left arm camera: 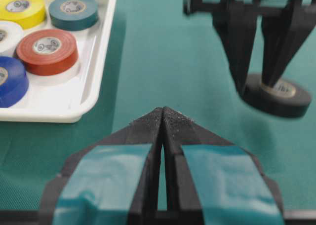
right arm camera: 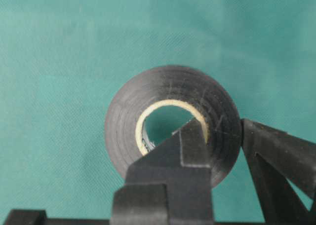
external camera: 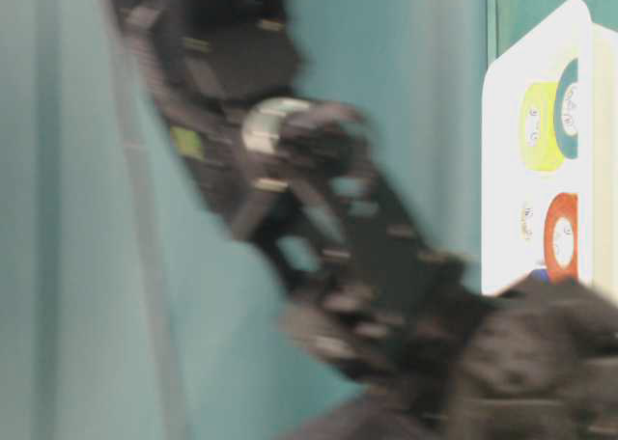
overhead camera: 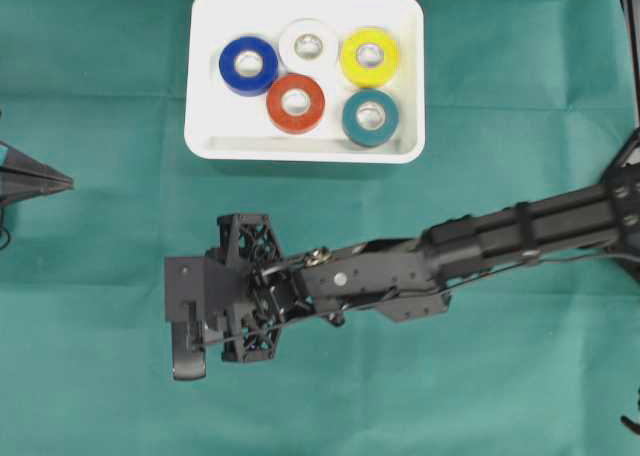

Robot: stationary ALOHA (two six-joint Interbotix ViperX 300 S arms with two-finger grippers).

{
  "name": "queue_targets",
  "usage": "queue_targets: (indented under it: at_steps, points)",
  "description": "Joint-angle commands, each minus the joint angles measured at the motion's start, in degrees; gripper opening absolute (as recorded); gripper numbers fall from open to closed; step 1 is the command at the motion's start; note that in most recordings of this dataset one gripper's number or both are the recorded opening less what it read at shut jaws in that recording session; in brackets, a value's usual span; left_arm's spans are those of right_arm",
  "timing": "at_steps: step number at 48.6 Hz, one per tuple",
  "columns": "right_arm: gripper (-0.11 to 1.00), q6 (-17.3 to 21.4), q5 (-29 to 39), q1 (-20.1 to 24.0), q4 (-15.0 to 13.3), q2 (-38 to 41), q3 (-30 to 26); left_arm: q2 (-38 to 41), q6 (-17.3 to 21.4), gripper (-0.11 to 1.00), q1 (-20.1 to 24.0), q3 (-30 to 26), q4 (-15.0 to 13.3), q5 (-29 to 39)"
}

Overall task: Put the tape into the white case with the right arm.
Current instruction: 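Lower the right gripper and close it on the black roll, then lift the black roll and carry it into the tray's lower left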

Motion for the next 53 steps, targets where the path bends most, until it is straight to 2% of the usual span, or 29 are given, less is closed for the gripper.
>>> queue_targets:
  at_steps: [1,23,35,53]
  points:
    - [0.0,0.26,0.79,-0.09,0.09,-4.13,-1.14,0.53,0.0,0.0,0.09,-0.62,0.0,-0.26]
    - [0.0,3.08,2.02,-2.81,-0.26,-4.48,-0.7,0.53,0.0,0.0,0.09,-0.62,0.0,-0.35]
    - [0.0,3.08,4.92,-7.56,-0.35,-4.48,-0.44,0.53,-0.09,0.0,0.09,-0.62,0.0,-0.26]
    - [0.0,2.72,5.27,-15.12,-1.49,-5.62,-0.35,0.53,-0.09,0.0,0.09,-0.53,0.0,-0.26]
